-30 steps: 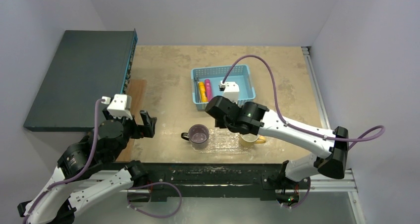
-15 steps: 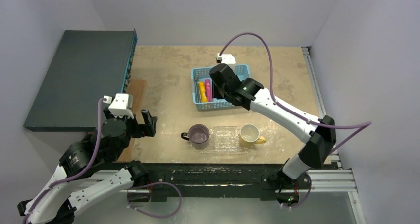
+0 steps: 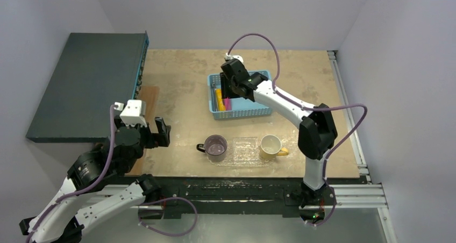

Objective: Prepare toiletry sets of a toothbrush and toothpaste on the tray

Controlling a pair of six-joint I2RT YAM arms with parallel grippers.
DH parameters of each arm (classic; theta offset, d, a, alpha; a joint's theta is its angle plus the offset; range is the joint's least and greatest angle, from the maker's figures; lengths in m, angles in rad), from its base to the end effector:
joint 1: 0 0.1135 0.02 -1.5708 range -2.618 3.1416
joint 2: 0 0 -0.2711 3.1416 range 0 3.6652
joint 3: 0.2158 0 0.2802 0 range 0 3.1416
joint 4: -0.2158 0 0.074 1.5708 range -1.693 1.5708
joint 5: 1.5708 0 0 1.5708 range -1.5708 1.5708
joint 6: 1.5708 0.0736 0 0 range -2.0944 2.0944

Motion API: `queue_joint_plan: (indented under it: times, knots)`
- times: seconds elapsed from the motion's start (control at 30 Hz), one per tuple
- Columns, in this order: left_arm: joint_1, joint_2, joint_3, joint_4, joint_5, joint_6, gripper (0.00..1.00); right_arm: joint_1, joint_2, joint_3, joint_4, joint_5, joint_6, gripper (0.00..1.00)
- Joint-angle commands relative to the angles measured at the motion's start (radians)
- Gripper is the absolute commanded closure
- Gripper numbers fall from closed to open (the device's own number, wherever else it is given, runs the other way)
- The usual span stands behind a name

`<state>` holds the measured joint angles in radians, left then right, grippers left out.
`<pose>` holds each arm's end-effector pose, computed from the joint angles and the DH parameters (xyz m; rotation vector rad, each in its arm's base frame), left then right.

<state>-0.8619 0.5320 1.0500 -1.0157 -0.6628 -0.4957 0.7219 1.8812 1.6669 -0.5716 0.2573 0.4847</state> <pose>0.1063 -0.0544 0.3756 -0.0368 1.9618 -0.2030 0.3769 0.3068 0.2694 -0.1525 2.3388 0.3003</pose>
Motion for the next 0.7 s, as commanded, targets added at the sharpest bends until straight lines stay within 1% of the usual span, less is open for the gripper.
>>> queue_joint_plan:
  times: [0.0,0.13,0.4,0.67]
  knots:
    - [0.027,0.057,-0.042,-0.013,0.030,0.033,0.01,-0.043,0.061,0.063,0.038,-0.090,-0.026,0.52]
    - [0.040,0.057,-0.045,-0.002,0.041,0.041,0.01,-0.071,0.122,0.093,0.044,-0.132,-0.025,0.51]
    - [0.086,0.073,-0.050,0.022,0.099,0.058,0.01,-0.101,0.248,0.186,0.021,-0.140,-0.045,0.51]
    - [0.182,0.092,-0.061,0.071,0.224,0.085,0.01,-0.121,0.328,0.231,0.024,-0.177,-0.052,0.51]
